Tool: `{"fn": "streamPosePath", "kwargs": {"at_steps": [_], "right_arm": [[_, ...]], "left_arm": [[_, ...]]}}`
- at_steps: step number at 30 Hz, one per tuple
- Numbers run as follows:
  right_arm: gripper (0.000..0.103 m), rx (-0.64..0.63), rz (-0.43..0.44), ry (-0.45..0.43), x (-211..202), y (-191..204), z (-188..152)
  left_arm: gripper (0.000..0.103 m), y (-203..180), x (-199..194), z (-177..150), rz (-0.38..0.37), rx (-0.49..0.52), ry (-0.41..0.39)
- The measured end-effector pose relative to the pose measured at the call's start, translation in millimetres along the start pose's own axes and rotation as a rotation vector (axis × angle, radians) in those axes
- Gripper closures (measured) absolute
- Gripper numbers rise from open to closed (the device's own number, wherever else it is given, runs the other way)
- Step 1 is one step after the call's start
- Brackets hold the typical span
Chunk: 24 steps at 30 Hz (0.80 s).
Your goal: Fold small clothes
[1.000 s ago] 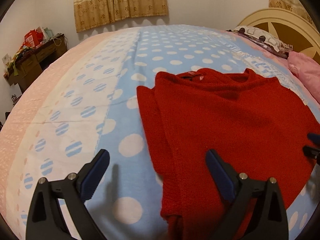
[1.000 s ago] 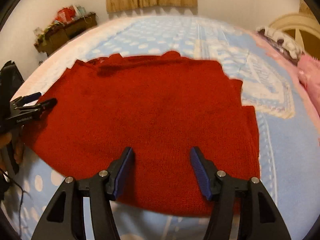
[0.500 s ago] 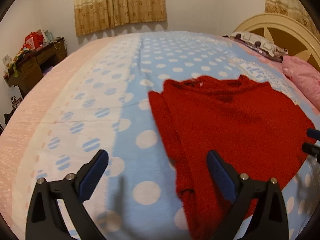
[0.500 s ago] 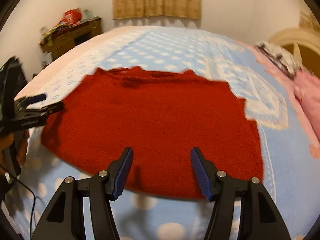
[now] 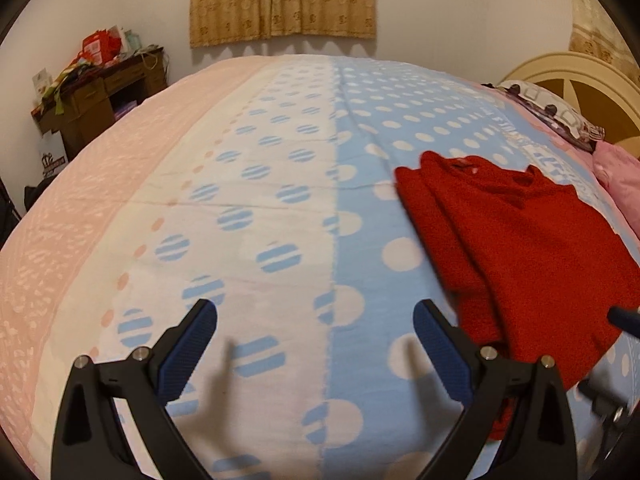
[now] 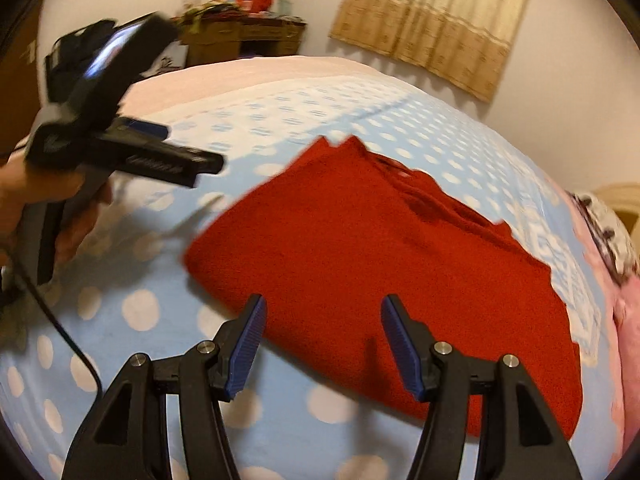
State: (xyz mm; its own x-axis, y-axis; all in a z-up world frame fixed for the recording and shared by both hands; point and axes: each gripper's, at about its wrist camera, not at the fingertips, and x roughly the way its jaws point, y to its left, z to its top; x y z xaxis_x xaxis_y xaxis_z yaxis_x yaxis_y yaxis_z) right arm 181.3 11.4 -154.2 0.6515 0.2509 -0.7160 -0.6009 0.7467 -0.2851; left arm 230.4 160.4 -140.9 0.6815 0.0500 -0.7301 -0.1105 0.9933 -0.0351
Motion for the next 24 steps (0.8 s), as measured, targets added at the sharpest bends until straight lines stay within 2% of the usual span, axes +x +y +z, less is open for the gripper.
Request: {"fn": "streamPosePath", "kwargs": {"at_steps": [11,19,21,24], "right_arm": [[0.042,-0.117,0.011,-0.022,10,46,4],[0.043,-0.132,-0.105,-0.056,24,51,4],[0.054,-0.116,-0.128,-0.070,25,48,4],[0.064,-0.134,-0.125,-0.077,26,51,3]], "left_arm": [[0.002,7,11,-3,-0.030,-0.037,0.035],[0.002,5,13,5,-0.037,-0.032,0.038],[0.002,3,13,7,-0.038,-0.027,0.038],[0.002,1,16,9,-0.042,-0.018,0.041]]}}
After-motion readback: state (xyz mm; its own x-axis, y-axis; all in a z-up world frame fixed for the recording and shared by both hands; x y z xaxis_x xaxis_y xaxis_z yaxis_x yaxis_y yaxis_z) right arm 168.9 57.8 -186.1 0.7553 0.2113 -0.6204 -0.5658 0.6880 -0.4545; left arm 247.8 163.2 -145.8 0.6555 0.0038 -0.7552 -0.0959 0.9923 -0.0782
